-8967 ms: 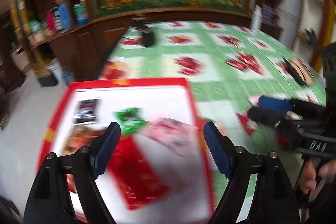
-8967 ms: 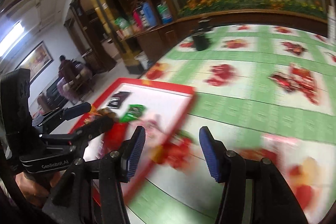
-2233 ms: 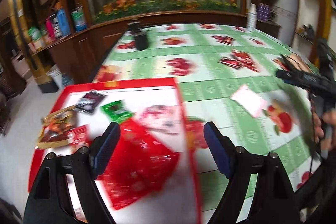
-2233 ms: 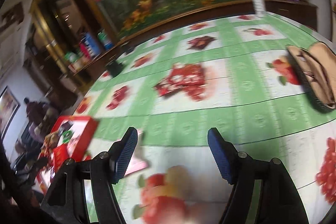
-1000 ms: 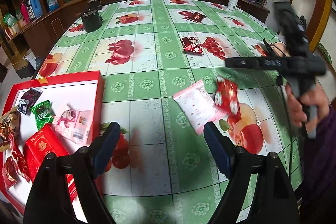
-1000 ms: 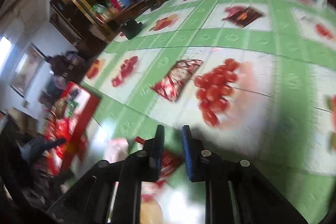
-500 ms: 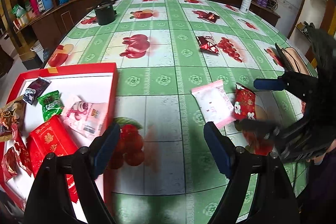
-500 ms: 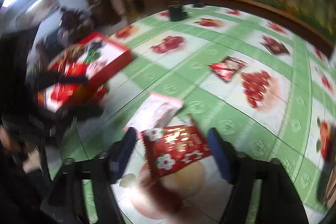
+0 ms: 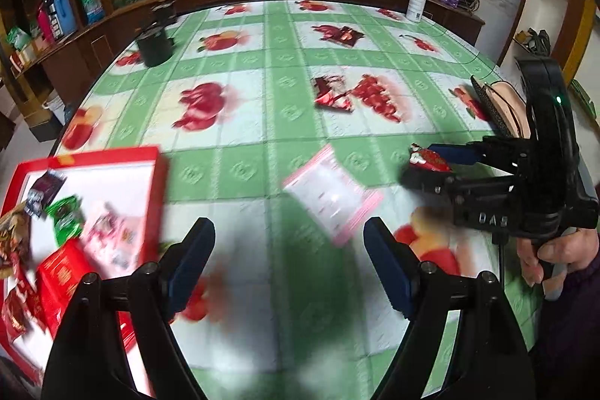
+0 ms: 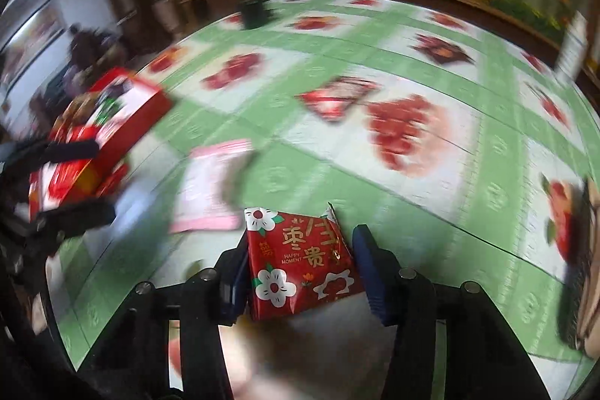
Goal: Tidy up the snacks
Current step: 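Grasp the pink-white pouch with left tool while right grasps red floral pouch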
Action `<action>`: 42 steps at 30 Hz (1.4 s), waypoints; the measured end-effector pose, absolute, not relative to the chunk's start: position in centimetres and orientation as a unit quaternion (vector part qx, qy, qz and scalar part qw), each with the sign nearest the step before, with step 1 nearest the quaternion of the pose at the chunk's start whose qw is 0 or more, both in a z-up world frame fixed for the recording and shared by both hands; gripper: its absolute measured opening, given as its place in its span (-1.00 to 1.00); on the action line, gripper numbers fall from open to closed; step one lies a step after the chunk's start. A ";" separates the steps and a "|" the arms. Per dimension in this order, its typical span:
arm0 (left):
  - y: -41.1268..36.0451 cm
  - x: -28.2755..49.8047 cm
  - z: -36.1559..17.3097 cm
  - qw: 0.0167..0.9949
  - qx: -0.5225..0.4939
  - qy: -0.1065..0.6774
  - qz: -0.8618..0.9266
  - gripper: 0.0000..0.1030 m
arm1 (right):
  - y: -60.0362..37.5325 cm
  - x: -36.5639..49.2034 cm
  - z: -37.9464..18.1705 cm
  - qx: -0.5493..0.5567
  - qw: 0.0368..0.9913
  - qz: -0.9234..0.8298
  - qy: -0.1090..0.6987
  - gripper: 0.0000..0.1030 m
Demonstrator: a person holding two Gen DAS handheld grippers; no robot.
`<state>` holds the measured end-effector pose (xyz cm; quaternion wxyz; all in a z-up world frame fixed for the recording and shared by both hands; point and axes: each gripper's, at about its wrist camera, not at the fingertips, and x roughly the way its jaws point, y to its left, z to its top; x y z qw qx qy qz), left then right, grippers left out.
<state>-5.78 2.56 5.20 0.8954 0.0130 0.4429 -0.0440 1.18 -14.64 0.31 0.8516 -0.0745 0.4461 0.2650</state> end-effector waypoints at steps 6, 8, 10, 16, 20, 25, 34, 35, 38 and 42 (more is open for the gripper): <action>1.0 -2.2 3.7 0.886 -0.030 0.463 -0.002 0.59 | -17.3 2.7 0.6 -0.033 0.864 0.221 0.451 0.02; 1.0 -1.5 3.0 0.879 -0.049 0.473 0.011 0.59 | -16.9 2.5 0.6 -0.046 0.866 0.216 0.448 0.06; 1.1 -0.9 2.3 0.872 -0.065 0.484 0.017 0.59 | -16.7 2.4 0.6 -0.057 0.868 0.213 0.444 0.07; -0.2 -0.4 0.8 0.871 -0.028 0.490 0.037 0.68 | -16.2 2.5 0.5 -0.053 0.868 0.212 0.446 0.07; -0.3 -0.7 0.6 0.881 -0.010 0.472 0.016 0.70 | -16.2 2.5 0.4 -0.058 0.869 0.210 0.444 0.07; 0.3 -1.2 0.5 0.892 0.000 0.452 -0.009 0.69 | -16.2 2.6 0.4 -0.057 0.869 0.211 0.443 0.07; 1.5 -2.0 1.0 0.898 0.005 0.438 -0.038 -0.14 | -15.5 2.3 0.3 -0.078 0.873 0.217 0.429 0.02; 1.5 -2.1 1.0 0.898 0.006 0.438 -0.040 -0.17 | -15.3 2.2 0.2 -0.084 0.874 0.218 0.427 0.02; 1.7 -3.0 1.1 0.899 0.005 0.436 -0.044 -0.17 | -14.9 1.9 0.2 -0.091 0.874 0.225 0.422 0.02; 2.1 -4.1 1.5 0.903 0.012 0.427 -0.040 -0.17 | -14.6 1.7 0.1 -0.102 0.876 0.223 0.415 -0.02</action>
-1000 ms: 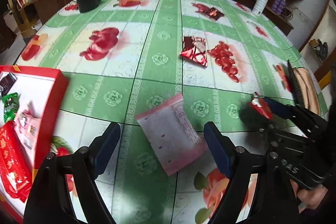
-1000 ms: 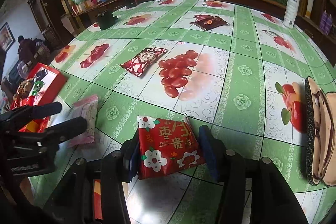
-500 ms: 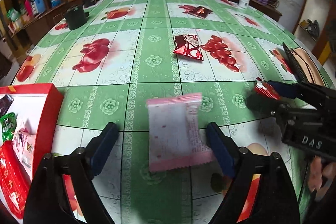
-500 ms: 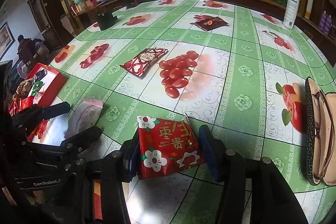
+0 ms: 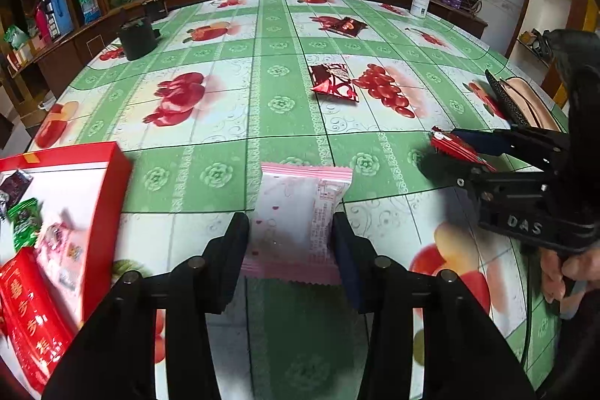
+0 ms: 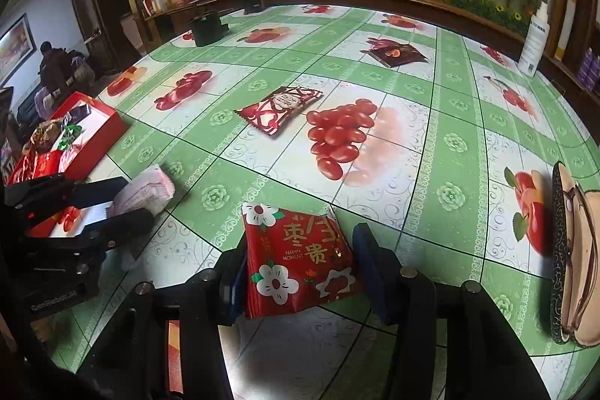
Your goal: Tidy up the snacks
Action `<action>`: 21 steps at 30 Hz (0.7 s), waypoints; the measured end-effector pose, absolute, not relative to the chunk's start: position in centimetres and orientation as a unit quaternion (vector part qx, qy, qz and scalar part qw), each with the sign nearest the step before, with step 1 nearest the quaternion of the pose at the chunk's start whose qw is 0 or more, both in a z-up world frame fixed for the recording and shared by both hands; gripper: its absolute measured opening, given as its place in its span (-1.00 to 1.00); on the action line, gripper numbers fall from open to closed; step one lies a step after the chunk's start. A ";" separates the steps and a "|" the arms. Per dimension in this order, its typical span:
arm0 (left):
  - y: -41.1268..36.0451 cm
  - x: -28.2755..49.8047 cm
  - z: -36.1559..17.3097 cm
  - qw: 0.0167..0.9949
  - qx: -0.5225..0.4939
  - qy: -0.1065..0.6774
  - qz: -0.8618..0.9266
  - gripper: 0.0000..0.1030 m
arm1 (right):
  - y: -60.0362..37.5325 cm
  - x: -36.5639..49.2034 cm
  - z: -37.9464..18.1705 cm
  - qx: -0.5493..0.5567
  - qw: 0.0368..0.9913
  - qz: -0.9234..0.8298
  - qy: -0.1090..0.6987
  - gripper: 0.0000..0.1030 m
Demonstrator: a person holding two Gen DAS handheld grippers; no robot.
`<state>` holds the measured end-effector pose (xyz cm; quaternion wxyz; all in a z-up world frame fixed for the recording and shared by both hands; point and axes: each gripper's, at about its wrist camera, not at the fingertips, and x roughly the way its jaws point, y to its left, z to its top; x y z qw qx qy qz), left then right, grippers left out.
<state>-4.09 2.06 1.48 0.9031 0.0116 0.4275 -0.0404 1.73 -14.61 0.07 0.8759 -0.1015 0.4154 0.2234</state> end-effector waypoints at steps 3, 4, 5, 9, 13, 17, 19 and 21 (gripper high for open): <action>2.4 -5.1 2.4 0.912 0.026 0.408 -0.035 -0.17 | -14.7 1.9 0.1 -0.094 0.879 0.217 0.414 -0.19; 2.5 -5.5 2.8 0.915 0.032 0.401 -0.033 -0.17 | -14.8 1.9 0.1 -0.092 0.880 0.214 0.414 -0.26; 2.7 -5.8 3.2 0.918 0.034 0.395 -0.031 -0.17 | -14.8 2.0 0.2 -0.086 0.882 0.209 0.414 -0.37; 4.0 -7.0 4.2 0.924 0.024 0.381 -0.032 -0.16 | -15.1 2.0 0.2 -0.061 0.884 0.200 0.417 -0.52; 5.4 -8.5 4.9 0.926 0.011 0.375 -0.038 -0.16 | -15.3 1.8 0.3 -0.026 0.883 0.204 0.422 -0.54; 6.9 -10.8 5.8 0.933 0.005 0.359 -0.039 -0.16 | -14.9 1.1 0.5 0.010 0.877 0.231 0.420 -0.55; 7.6 -11.7 6.2 0.935 0.000 0.352 -0.038 -0.16 | -14.4 0.5 0.7 0.017 0.877 0.241 0.416 -0.55; 8.6 -12.8 6.6 0.940 -0.004 0.340 -0.034 -0.16 | -13.7 -0.2 0.8 0.031 0.874 0.252 0.414 -0.55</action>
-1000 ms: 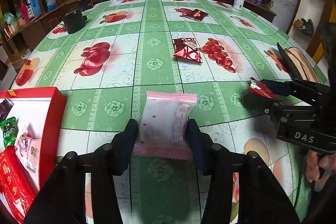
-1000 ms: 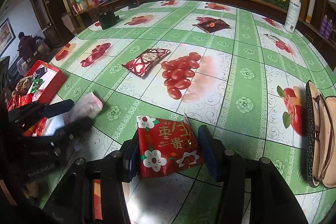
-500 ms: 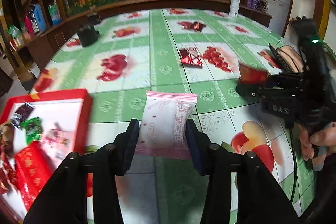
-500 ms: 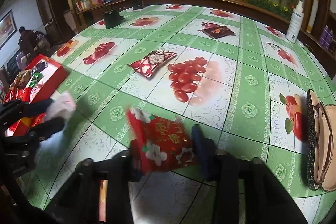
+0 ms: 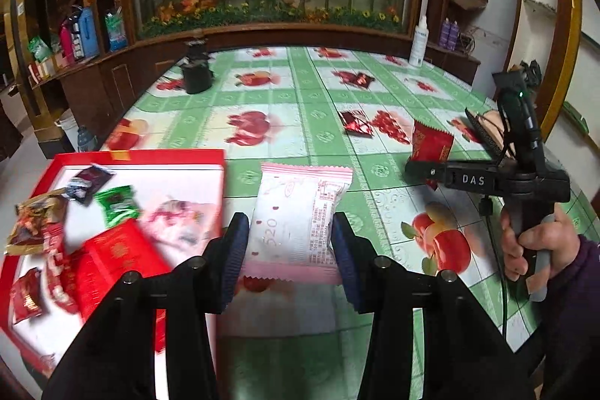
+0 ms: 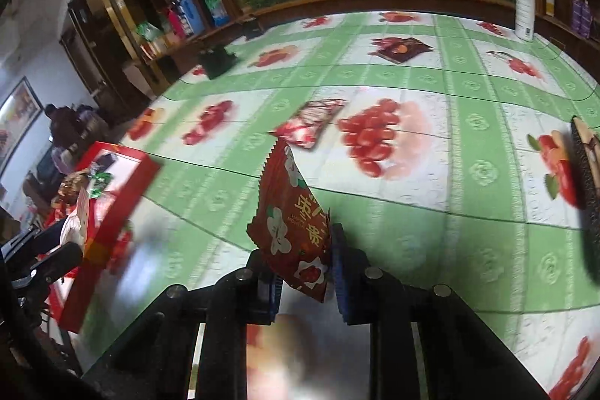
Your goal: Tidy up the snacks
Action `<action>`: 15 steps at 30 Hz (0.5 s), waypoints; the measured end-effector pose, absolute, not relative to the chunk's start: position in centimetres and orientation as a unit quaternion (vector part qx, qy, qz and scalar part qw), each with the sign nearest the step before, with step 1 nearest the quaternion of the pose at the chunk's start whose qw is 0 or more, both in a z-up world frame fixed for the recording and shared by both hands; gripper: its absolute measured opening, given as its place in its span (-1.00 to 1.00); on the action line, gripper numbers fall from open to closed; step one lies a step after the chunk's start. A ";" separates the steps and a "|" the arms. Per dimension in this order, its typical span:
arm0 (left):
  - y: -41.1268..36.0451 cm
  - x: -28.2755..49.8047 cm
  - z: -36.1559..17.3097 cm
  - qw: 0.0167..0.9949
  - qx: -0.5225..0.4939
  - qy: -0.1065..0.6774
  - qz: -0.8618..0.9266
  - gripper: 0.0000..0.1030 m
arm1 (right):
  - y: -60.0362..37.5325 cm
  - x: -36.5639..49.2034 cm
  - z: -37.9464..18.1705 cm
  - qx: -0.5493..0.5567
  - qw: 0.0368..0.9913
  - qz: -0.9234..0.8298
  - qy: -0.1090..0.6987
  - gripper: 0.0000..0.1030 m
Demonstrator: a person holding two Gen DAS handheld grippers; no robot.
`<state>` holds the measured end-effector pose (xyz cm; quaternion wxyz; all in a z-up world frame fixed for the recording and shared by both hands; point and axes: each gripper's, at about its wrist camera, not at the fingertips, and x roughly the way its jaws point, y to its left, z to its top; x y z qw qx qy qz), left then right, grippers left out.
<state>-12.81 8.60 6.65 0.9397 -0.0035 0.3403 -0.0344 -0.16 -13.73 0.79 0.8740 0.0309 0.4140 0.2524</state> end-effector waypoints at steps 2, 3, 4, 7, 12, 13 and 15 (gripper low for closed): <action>9.6 -13.7 7.0 0.943 -0.004 0.332 -0.027 -0.16 | -12.7 -1.1 1.0 0.031 0.877 0.257 0.404 -0.55; 10.1 -14.1 7.1 0.945 -0.006 0.328 -0.023 -0.16 | -12.3 -1.3 1.1 0.031 0.878 0.261 0.400 -0.56; 10.8 -14.5 7.2 0.946 -0.008 0.324 -0.019 -0.16 | -11.9 -1.6 1.2 0.034 0.878 0.267 0.395 -0.56; 12.7 -15.7 7.6 0.949 -0.017 0.314 -0.003 -0.16 | -10.7 -2.4 1.5 0.050 0.878 0.277 0.386 -0.56; 15.8 -17.9 8.5 0.956 -0.029 0.291 0.031 -0.16 | -8.7 -3.9 1.9 0.059 0.882 0.291 0.367 -0.56; 16.4 -18.3 8.7 0.957 -0.032 0.287 0.036 -0.16 | -8.4 -4.1 1.8 0.054 0.882 0.290 0.367 -0.56; 17.4 -19.3 9.1 0.959 -0.039 0.278 0.050 -0.16 | -7.5 -4.7 1.5 0.029 0.885 0.291 0.363 -0.56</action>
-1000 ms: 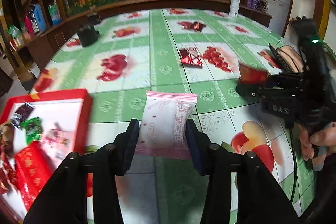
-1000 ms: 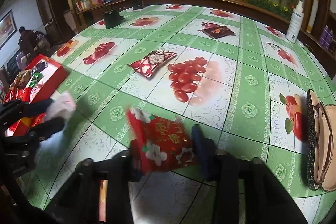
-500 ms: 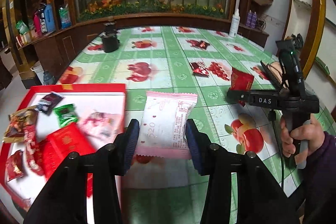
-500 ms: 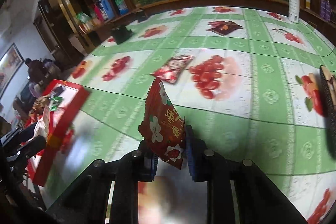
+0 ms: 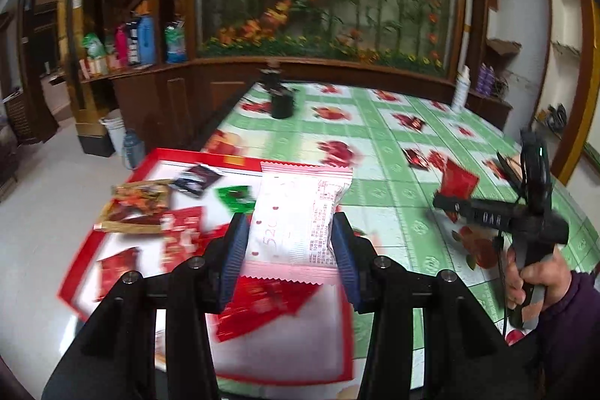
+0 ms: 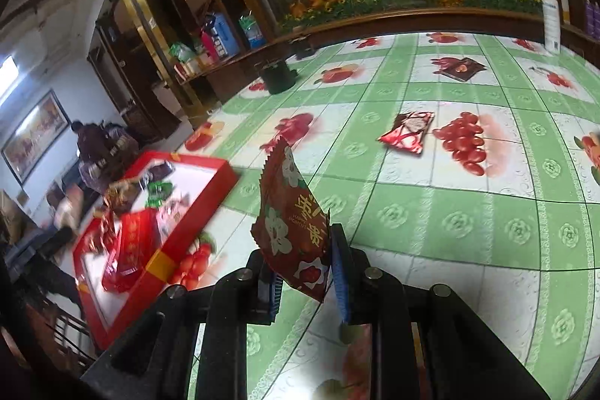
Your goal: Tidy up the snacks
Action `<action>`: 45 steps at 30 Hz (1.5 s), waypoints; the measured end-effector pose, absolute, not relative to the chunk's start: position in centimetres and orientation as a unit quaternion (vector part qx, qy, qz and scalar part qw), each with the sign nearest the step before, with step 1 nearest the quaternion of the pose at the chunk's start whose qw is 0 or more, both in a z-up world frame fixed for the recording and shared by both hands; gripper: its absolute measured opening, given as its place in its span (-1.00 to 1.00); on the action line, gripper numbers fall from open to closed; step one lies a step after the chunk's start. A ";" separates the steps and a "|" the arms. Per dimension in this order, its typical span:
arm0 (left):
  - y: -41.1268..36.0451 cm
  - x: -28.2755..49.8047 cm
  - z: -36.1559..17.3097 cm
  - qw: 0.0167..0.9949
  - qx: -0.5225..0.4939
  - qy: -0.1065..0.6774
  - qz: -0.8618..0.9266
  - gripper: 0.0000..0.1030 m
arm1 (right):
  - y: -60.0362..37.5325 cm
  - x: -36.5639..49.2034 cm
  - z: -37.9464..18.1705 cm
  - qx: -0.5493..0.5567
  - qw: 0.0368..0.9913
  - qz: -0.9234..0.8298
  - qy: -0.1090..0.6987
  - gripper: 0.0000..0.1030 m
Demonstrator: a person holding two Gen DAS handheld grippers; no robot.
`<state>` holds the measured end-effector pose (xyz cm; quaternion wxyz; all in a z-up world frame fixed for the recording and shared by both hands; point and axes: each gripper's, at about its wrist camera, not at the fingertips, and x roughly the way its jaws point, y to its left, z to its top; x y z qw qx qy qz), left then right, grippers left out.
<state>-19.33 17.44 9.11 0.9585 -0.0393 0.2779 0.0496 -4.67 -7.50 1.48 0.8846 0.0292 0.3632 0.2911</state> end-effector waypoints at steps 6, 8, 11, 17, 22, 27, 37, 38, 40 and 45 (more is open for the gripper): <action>20.2 -24.1 11.0 0.962 -0.051 0.254 0.090 -0.16 | -8.6 -4.0 1.2 0.073 0.875 0.311 0.363 -0.56; 20.9 -26.2 11.9 0.963 -0.046 0.244 0.104 -0.16 | -9.2 -3.8 1.1 0.086 0.876 0.304 0.364 -0.56; 21.6 -28.7 13.0 0.965 -0.039 0.232 0.115 -0.16 | -10.0 -3.8 1.1 0.099 0.880 0.291 0.362 -0.56; 22.3 -32.3 14.3 0.967 -0.027 0.223 0.123 -0.16 | -9.6 -4.9 2.4 0.087 0.895 0.256 0.354 -0.56; 22.4 -34.1 14.7 0.969 -0.027 0.219 0.115 -0.16 | -6.8 -7.9 6.0 0.077 0.899 0.287 0.322 -0.56; 22.5 -34.2 14.2 0.968 -0.028 0.227 0.099 -0.16 | -2.1 -11.3 10.2 0.055 0.895 0.337 0.287 -0.56; 26.9 -35.1 12.7 0.962 -0.059 0.239 0.117 -0.16 | 9.4 -13.8 14.7 0.014 0.871 0.409 0.274 -0.56; 27.4 -35.3 12.5 0.961 -0.061 0.240 0.122 -0.16 | 10.3 -14.0 14.8 0.012 0.869 0.412 0.274 -0.56; 28.4 -35.5 12.0 0.959 -0.069 0.242 0.131 -0.16 | 12.6 -14.5 14.9 0.007 0.863 0.423 0.277 -0.56; 29.7 -35.6 10.9 0.956 -0.079 0.249 0.138 -0.16 | 16.8 -15.9 13.9 -0.013 0.849 0.442 0.290 -0.56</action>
